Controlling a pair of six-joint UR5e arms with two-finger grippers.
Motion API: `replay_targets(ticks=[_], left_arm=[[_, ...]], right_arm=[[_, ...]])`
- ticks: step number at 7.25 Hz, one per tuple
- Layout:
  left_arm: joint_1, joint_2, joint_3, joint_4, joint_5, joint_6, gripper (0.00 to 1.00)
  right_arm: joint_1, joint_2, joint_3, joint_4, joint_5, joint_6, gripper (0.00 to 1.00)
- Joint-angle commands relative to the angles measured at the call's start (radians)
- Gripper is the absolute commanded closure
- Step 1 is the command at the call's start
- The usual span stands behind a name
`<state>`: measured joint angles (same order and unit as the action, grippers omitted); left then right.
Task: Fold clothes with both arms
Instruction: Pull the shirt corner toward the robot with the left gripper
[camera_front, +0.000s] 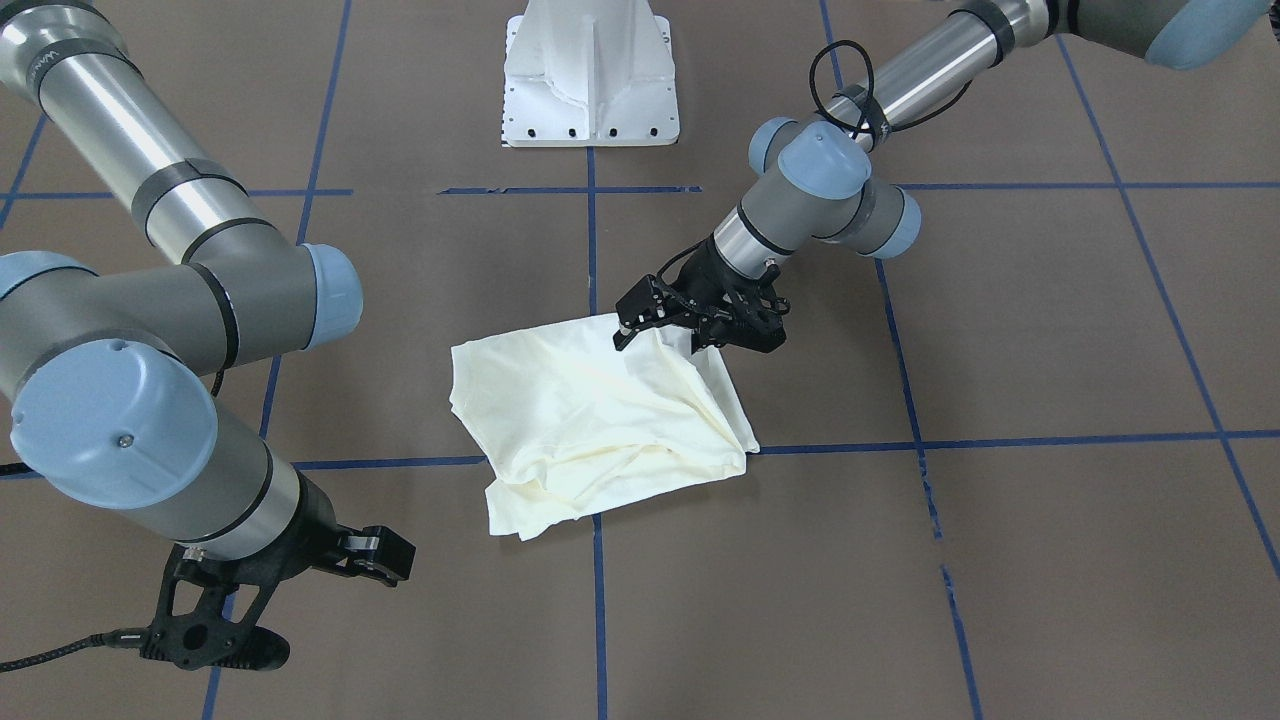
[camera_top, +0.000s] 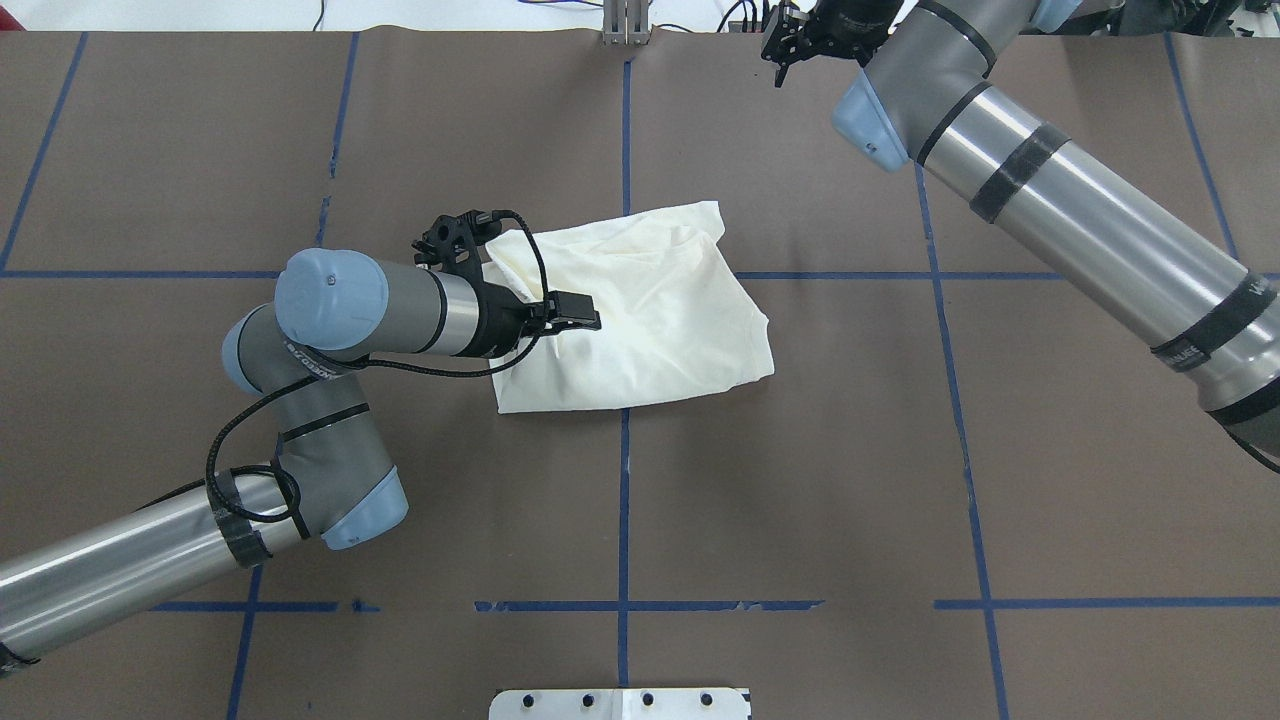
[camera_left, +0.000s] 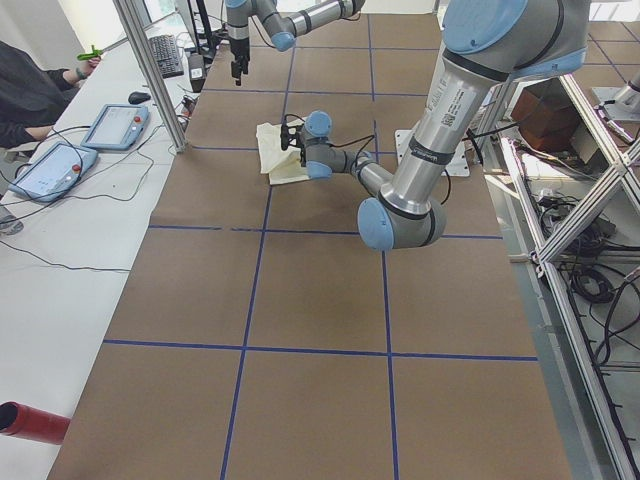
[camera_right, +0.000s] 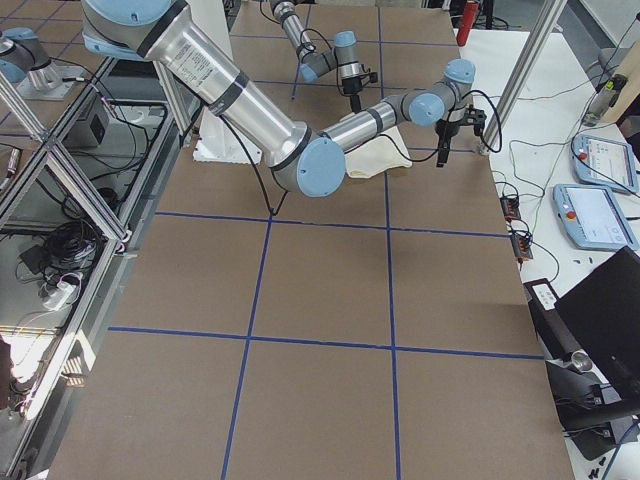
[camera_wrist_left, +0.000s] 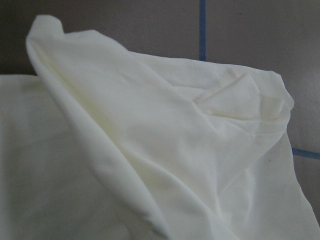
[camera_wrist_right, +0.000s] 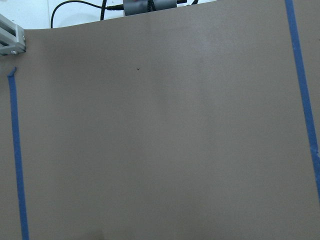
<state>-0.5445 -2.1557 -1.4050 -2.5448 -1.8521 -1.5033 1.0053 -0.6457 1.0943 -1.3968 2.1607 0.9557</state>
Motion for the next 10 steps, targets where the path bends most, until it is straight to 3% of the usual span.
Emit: replay_targets(ticks=[1,3,6,10], left_arm=[[0.07,0.022,-0.038,-0.002,-0.001,-0.017,0.0],[0.141,0.051,-0.055,0.003,0.001,-0.031,0.0],[0.176,0.132,-0.179,0.006,-0.006,-0.031,0.0],[0.195,0.246,-0.33,0.011,-0.088,-0.031,0.0]], right_arm=[[0.001,-0.002,0.001,-0.001,-0.001,0.0,0.0],[0.007,-0.002,0.001,-0.001,-0.001,0.0,0.0],[0.007,-0.002,0.001,-0.001,-0.001,0.0,0.0],[0.007,-0.006,0.012,0.001,-0.001,0.0,0.0]])
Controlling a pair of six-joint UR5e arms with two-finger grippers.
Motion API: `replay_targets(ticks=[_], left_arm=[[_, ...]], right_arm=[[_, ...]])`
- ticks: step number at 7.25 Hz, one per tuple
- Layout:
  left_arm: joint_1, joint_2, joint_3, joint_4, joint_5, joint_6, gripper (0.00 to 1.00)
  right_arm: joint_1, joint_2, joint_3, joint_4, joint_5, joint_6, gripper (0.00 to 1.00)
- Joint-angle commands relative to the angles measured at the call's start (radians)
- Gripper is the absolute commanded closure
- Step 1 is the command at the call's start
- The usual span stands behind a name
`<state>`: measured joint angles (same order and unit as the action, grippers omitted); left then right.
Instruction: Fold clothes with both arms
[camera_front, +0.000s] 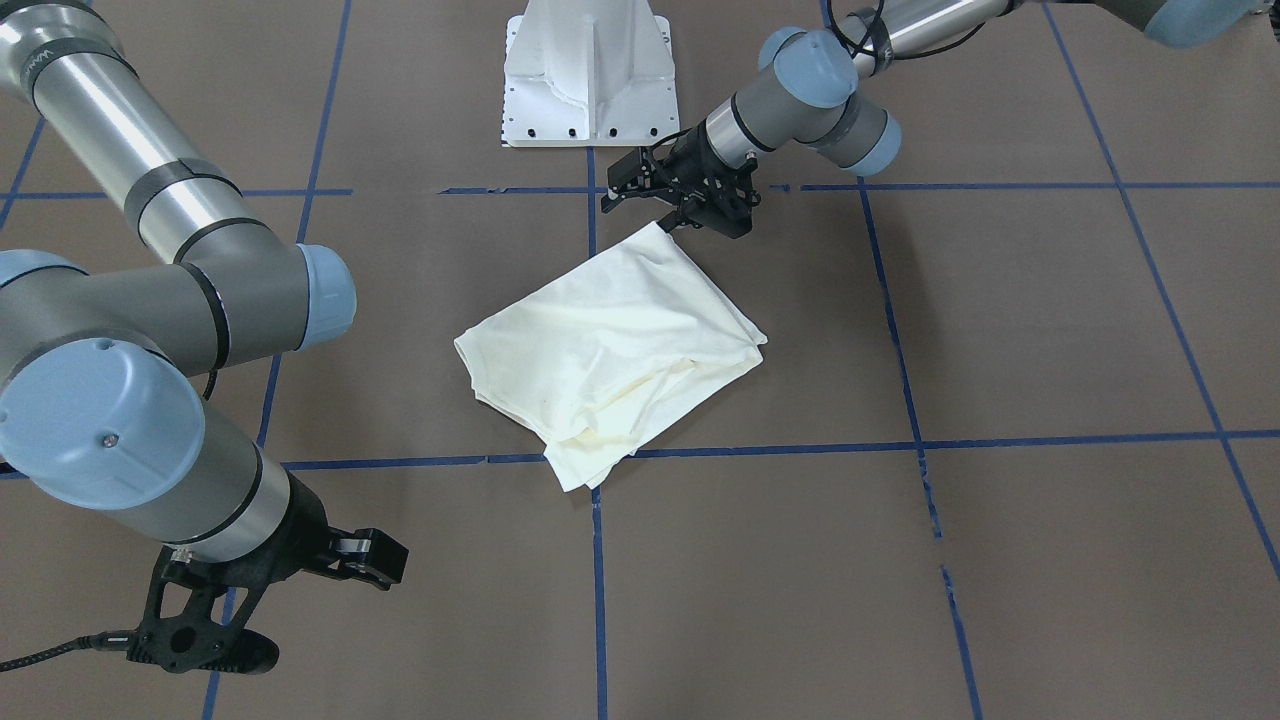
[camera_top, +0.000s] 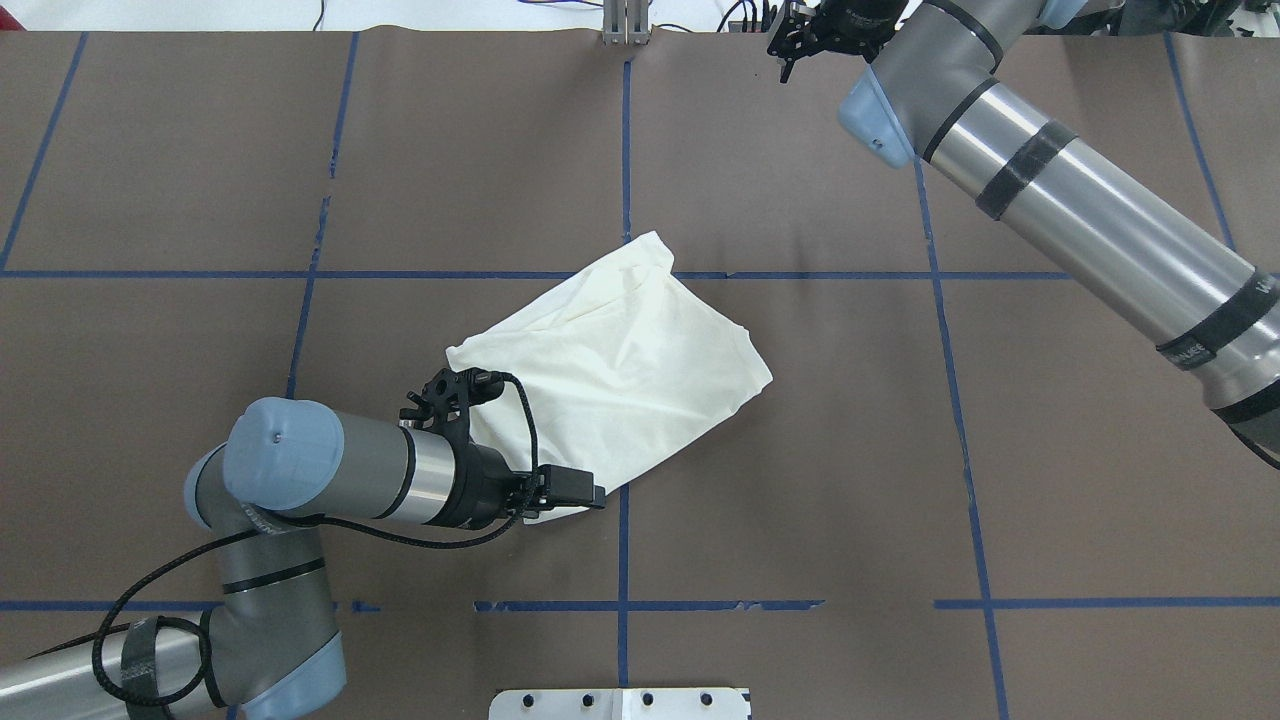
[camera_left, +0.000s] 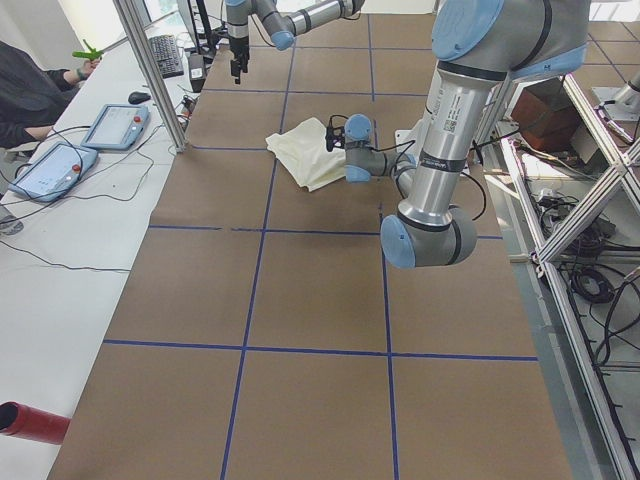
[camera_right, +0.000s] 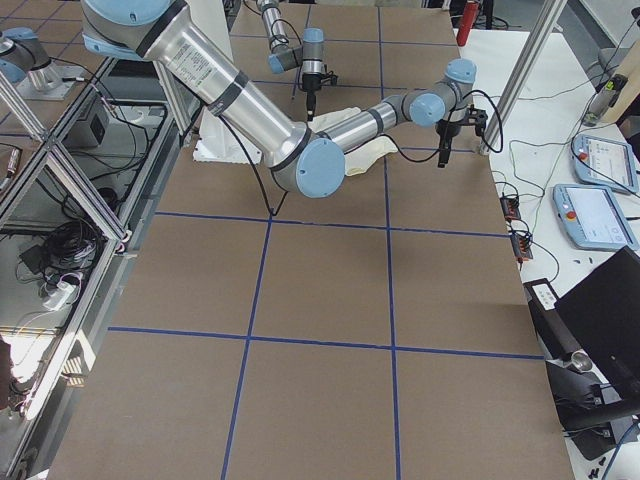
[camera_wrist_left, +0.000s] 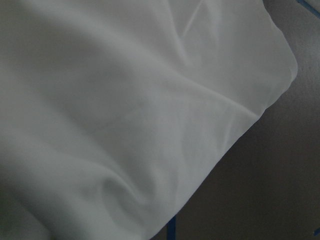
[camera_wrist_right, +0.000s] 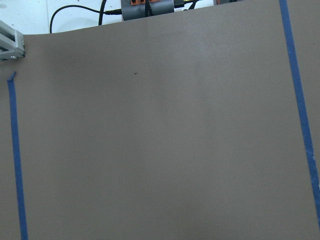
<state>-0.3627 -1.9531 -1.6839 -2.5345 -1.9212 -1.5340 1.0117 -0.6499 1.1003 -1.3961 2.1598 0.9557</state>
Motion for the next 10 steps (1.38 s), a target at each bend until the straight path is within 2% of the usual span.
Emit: replay_targets(ticks=[1,2,3,4,5,6,8,10], left_arm=[[0.03,0.072,-0.078,0.002,-0.016,0.0,0.0],[0.028,0.139,-0.139,0.003,-0.036,0.003,0.0],[-0.04,0.181,-0.181,0.005,-0.083,0.015,0.0],[-0.177,0.186,-0.181,0.006,-0.147,0.032,0.0],[-0.312,0.215,-0.177,0.037,-0.198,0.131,0.0],[-0.441,0.232,-0.183,0.134,-0.246,0.291,0.0],[-0.666,0.227,-0.166,0.428,-0.249,0.714,0.0],[-0.876,0.224,-0.064,0.56,-0.251,1.123,0.0]], right_arm=[[0.001,-0.002,0.009,0.0,0.0,0.0,0.0],[0.001,-0.031,0.051,-0.001,0.002,0.0,0.0],[-0.001,-0.087,0.12,-0.003,0.005,0.0,0.0],[0.004,-0.162,0.207,-0.02,0.006,0.0,0.0],[0.019,-0.235,0.281,-0.027,0.006,-0.032,0.0],[0.046,-0.302,0.343,-0.067,0.008,-0.119,0.0],[0.146,-0.378,0.436,-0.26,0.005,-0.411,0.0],[0.247,-0.524,0.49,-0.296,0.009,-0.64,0.0]])
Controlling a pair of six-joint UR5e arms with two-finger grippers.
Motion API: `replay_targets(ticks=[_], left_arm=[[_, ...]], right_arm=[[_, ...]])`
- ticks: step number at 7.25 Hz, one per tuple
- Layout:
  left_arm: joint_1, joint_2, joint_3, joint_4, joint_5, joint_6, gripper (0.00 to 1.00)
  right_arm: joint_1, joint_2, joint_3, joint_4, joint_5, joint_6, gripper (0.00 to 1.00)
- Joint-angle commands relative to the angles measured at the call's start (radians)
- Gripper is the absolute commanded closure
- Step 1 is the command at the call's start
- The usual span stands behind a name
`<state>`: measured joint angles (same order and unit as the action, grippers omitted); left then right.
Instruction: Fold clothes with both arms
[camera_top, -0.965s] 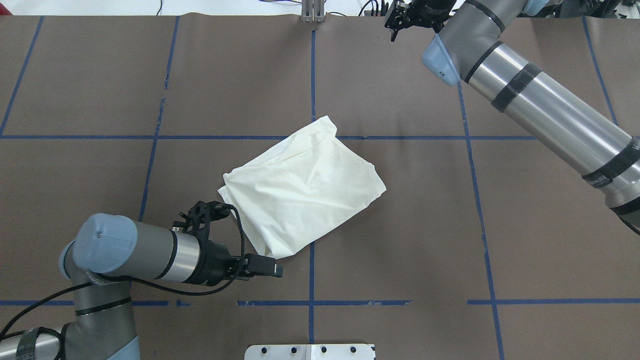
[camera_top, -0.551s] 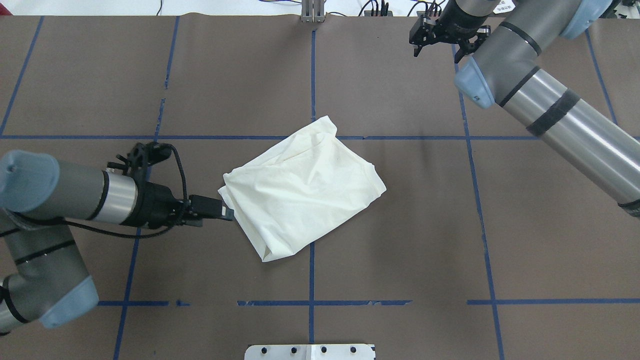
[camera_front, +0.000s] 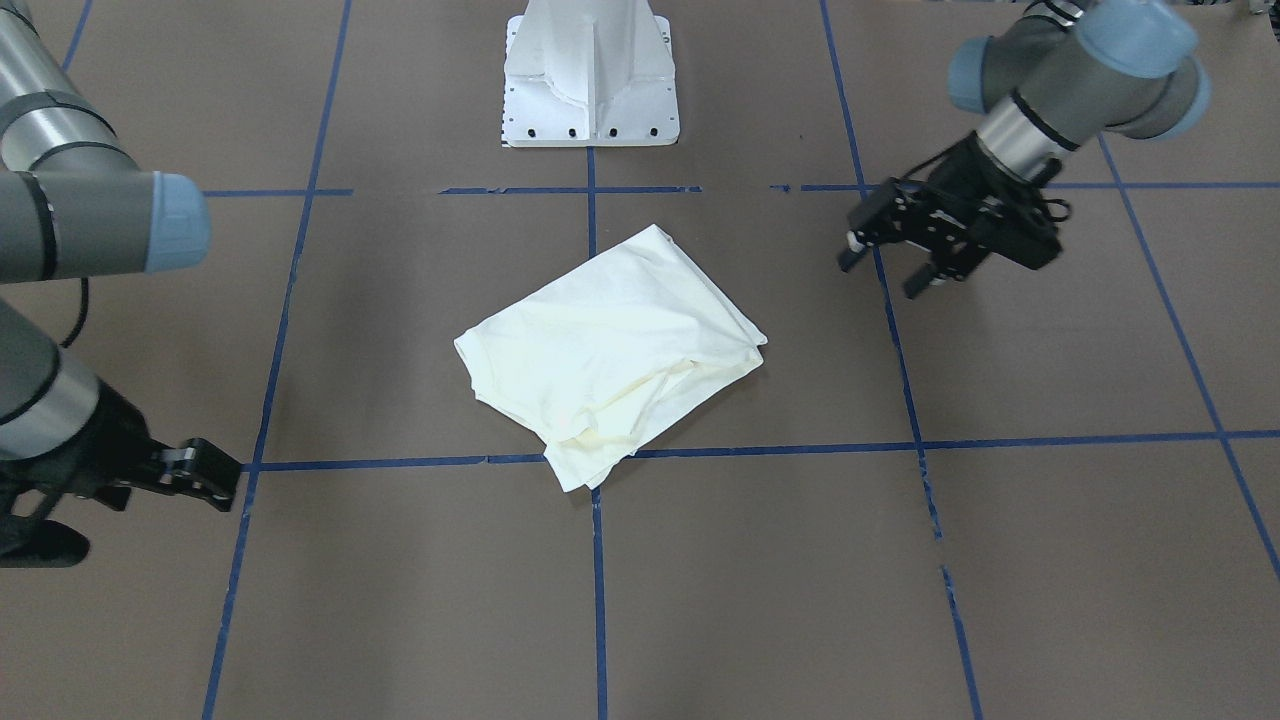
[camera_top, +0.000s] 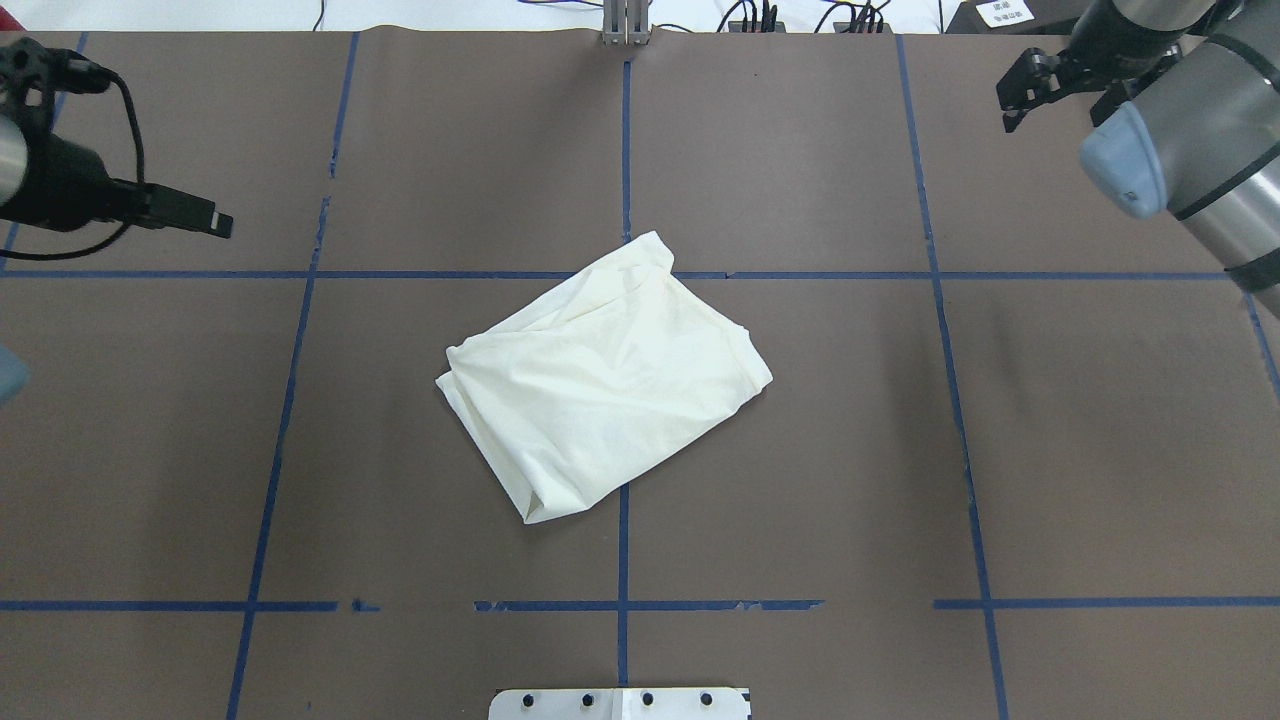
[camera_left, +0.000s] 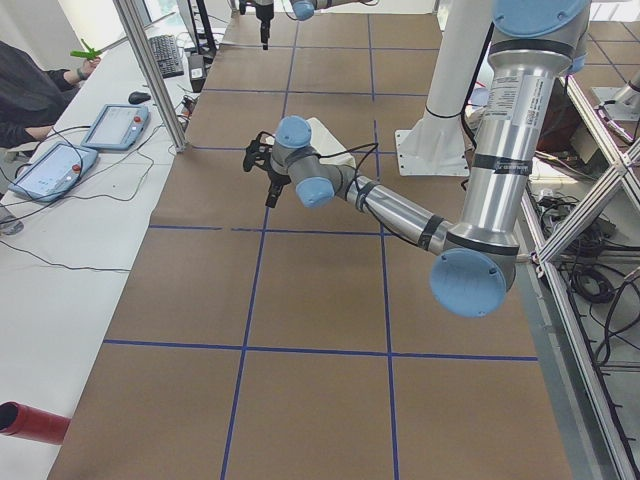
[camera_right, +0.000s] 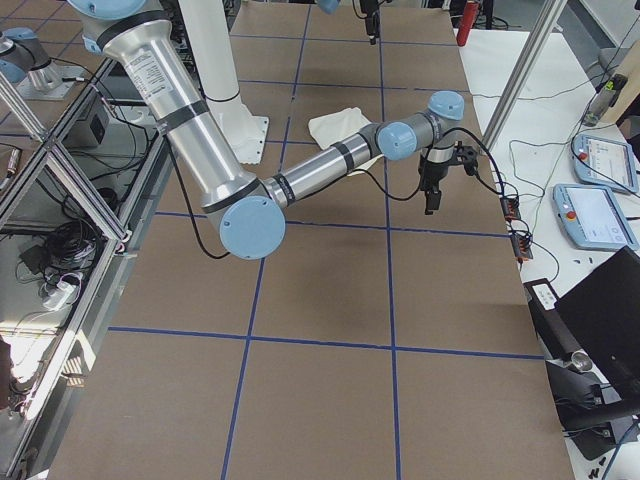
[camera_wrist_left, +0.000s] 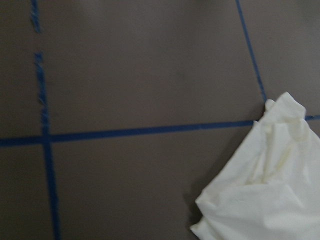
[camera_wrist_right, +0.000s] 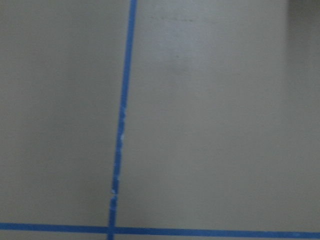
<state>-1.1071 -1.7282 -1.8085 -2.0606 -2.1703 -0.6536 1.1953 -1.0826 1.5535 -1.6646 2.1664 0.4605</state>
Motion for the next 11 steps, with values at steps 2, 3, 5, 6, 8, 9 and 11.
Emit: replay_targets(ticks=[2,3,5,6,8,9,11], left_arm=[[-0.259,0.009,0.168,0.138,-0.009,0.536,0.0],[-0.319,0.013,0.202,0.163,-0.014,0.687,0.0],[-0.403,0.045,0.207,0.304,-0.06,0.973,0.0],[-0.408,0.143,0.18,0.266,-0.113,0.962,0.0],[-0.402,0.17,0.265,0.189,-0.067,0.956,0.0],[-0.404,0.159,0.277,0.2,-0.069,0.944,0.0],[-0.41,0.156,0.22,0.389,-0.075,0.942,0.0]], right_arm=[[0.195,-0.23,0.048,-0.027,0.087,-0.352,0.0],[0.273,-0.296,0.056,-0.029,0.125,-0.449,0.0],[0.366,-0.417,0.079,-0.024,0.196,-0.578,0.0],[0.374,-0.459,0.108,-0.014,0.204,-0.582,0.0],[0.374,-0.474,0.132,-0.015,0.199,-0.569,0.0],[0.374,-0.485,0.129,-0.017,0.201,-0.56,0.0],[0.374,-0.528,0.143,-0.017,0.208,-0.556,0.0]])
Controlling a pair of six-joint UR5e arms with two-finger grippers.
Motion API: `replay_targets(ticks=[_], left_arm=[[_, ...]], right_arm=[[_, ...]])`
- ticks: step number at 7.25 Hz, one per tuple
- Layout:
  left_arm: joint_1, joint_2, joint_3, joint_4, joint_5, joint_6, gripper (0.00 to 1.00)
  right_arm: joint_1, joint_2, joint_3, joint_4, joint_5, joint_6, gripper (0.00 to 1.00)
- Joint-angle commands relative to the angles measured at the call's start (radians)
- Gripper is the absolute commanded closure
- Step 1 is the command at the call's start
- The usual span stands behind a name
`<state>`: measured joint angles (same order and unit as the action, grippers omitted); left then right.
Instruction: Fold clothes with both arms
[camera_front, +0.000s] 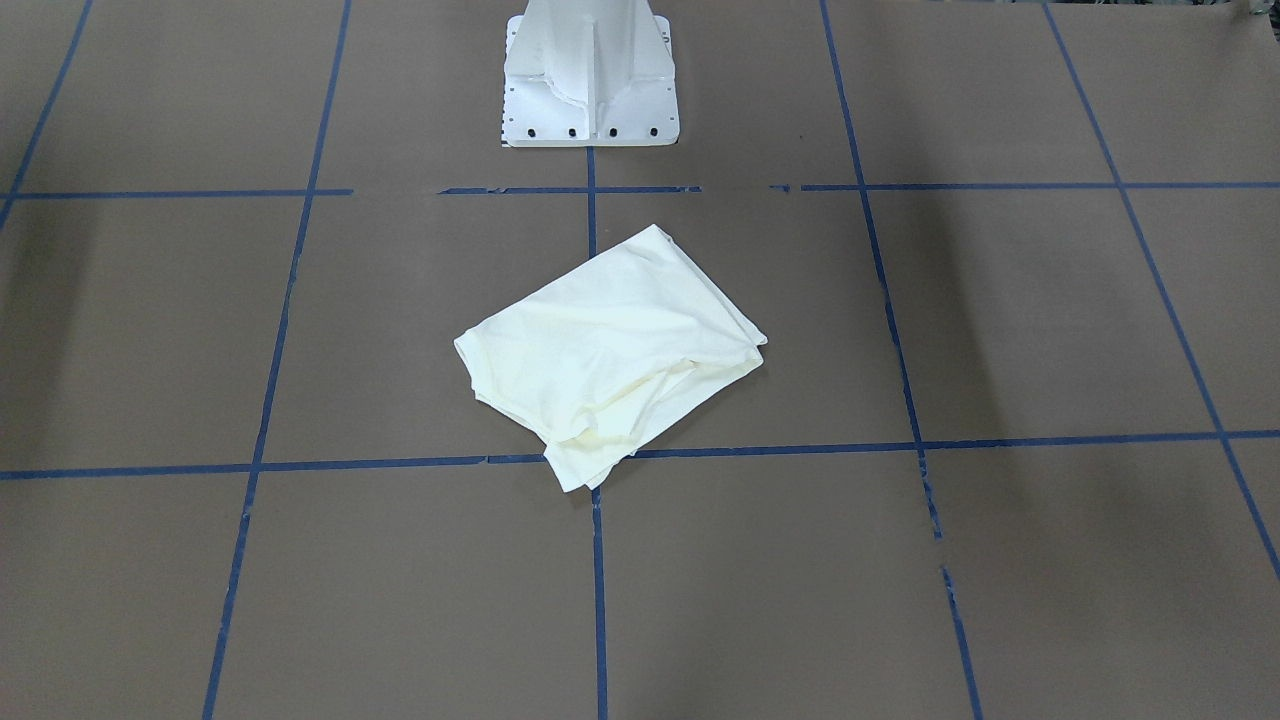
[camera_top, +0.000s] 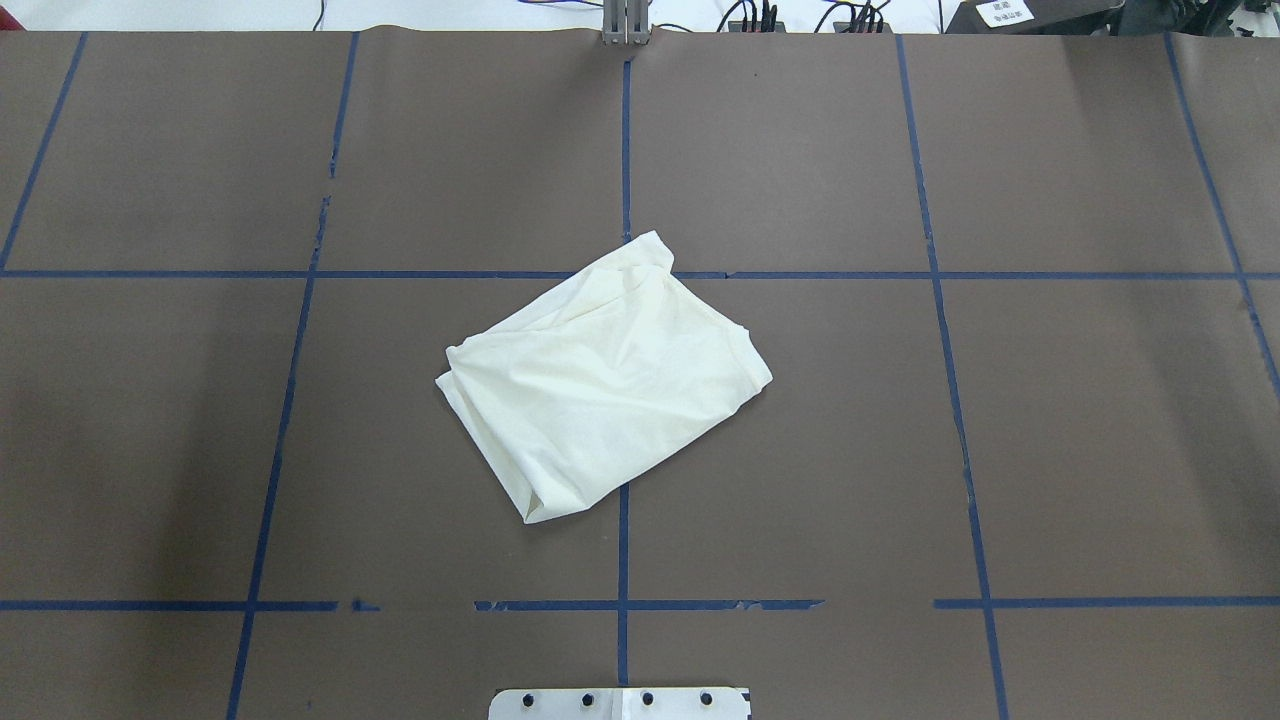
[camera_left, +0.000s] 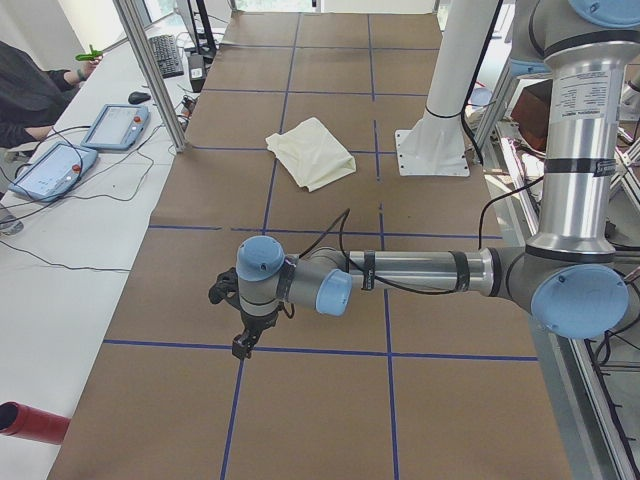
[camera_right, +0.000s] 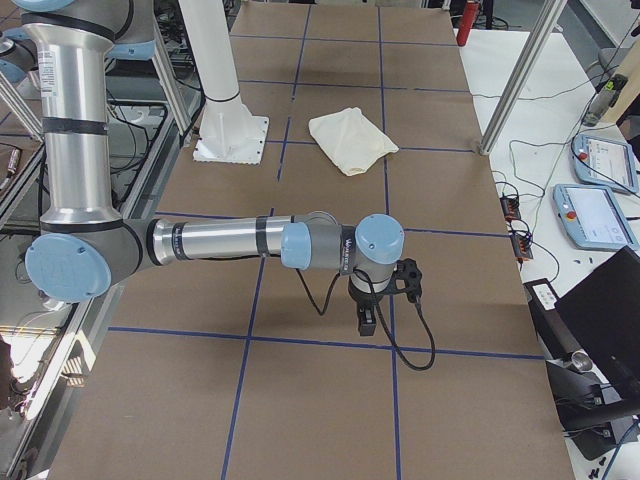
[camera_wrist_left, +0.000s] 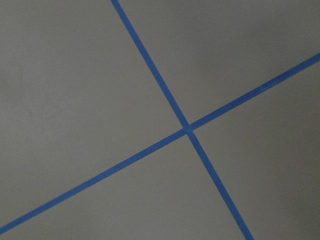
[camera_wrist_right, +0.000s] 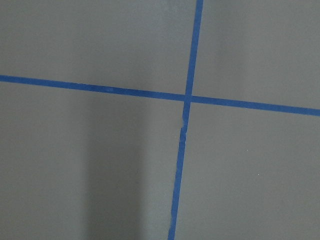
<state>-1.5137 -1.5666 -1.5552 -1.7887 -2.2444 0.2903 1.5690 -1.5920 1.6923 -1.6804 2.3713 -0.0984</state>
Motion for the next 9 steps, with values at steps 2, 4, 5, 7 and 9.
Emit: replay_targets(ticks=[2,4,5,7,9], left_arm=[[-0.01,0.02,-0.086,0.146,-0.012,-0.128,0.0],[-0.013,0.089,-0.108,0.14,-0.088,-0.145,0.0],[-0.041,0.108,-0.106,0.131,-0.101,-0.14,0.0],[-0.051,0.108,-0.112,0.134,-0.101,-0.148,0.0],[-0.051,0.108,-0.121,0.135,-0.1,-0.152,0.0]], right_arm=[[0.0,-0.022,0.009,-0.001,0.009,0.078,0.0],[0.0,-0.026,0.001,0.001,0.006,0.08,0.0],[0.0,-0.026,-0.005,0.001,0.006,0.08,0.0],[0.0,-0.026,-0.017,0.002,0.006,0.078,0.0],[0.0,-0.026,-0.01,0.002,0.005,0.078,0.0]])
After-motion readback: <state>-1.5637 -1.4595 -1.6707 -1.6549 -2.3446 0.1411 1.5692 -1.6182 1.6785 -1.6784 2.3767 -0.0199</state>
